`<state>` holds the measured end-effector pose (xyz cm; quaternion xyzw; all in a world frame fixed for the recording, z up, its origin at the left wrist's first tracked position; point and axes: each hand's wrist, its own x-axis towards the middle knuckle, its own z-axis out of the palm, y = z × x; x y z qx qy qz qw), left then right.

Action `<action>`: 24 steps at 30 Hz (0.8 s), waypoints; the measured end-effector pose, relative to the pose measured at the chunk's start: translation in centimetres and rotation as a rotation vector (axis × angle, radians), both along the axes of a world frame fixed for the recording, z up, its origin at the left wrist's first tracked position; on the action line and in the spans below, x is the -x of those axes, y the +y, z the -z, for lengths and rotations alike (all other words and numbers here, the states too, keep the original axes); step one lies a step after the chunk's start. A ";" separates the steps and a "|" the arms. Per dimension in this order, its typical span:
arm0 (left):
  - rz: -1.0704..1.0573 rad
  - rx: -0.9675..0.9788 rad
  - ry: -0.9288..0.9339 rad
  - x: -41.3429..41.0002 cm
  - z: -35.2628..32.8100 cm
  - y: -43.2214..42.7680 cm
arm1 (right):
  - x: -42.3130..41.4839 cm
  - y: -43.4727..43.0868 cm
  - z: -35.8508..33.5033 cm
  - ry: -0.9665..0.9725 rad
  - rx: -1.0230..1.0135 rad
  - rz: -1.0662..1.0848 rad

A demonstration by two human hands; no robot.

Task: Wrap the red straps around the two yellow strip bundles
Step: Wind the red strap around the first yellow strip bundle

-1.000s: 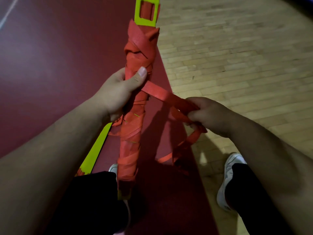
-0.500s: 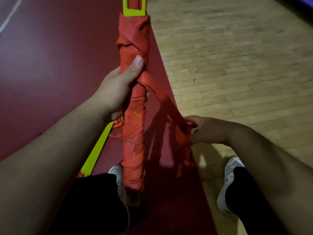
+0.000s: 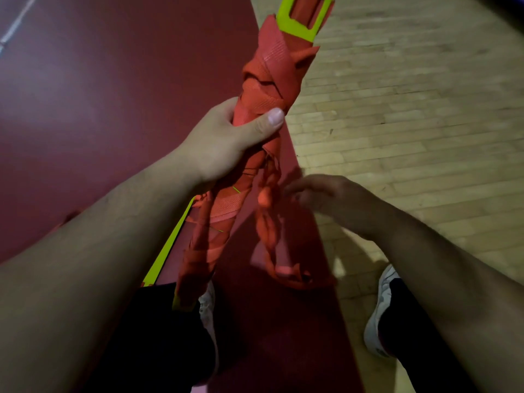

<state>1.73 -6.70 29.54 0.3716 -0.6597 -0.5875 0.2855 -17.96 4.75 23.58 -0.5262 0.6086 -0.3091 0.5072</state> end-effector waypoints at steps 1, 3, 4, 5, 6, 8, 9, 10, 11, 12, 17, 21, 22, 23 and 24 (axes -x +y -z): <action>0.004 0.005 0.002 0.1 -0.1 0.0 | -0.8 0.0 0.1 0.073 0.046 -0.006; 0.001 0.010 0.001 0.2 -0.4 0.1 | -2.0 -0.3 0.6 0.155 0.159 0.179; 0.002 0.014 -0.001 0.2 -0.5 0.1 | -2.1 -0.5 0.8 0.136 0.194 0.286; 0.004 0.019 -0.005 0.1 -0.6 0.1 | -2.1 -0.8 1.0 0.101 0.208 0.337; 0.010 0.028 -0.012 0.0 -0.6 0.2 | -2.3 -0.9 0.9 0.084 0.213 0.334; 0.023 0.050 -0.030 -0.1 -0.8 0.3 | -2.7 -1.1 1.1 0.100 0.212 0.271; 0.023 0.055 -0.034 -0.1 -0.8 0.4 | -2.9 -1.1 1.3 0.106 0.212 0.259; 0.022 0.057 -0.035 -0.2 -0.9 0.3 | -3.1 -1.1 1.4 0.121 0.210 0.258; 0.023 0.063 -0.035 -0.3 -0.9 0.2 | -3.3 -1.2 1.4 0.140 0.205 0.267; 0.019 0.076 -0.041 -0.4 -0.9 0.0 | -3.2 -1.2 1.4 0.163 0.198 0.279; -0.083 0.071 -0.038 -1.4 -0.4 -1.1 | -1.6 -0.8 0.4 0.050 0.085 0.193; -0.206 0.016 0.095 -1.8 -0.4 -1.8 | -0.3 0.5 2.0 0.308 -0.169 -0.125; -0.210 0.002 0.129 -1.7 -0.3 -1.9 | 0.0 0.8 2.3 0.347 -0.208 -0.163; -0.207 -0.003 0.145 -1.6 -0.3 -1.8 | 0.4 1.0 2.5 0.369 -0.245 -0.174; -0.206 -0.002 0.150 -1.4 -0.3 -1.7 | 1.0 1.0 2.8 0.393 -0.265 -0.165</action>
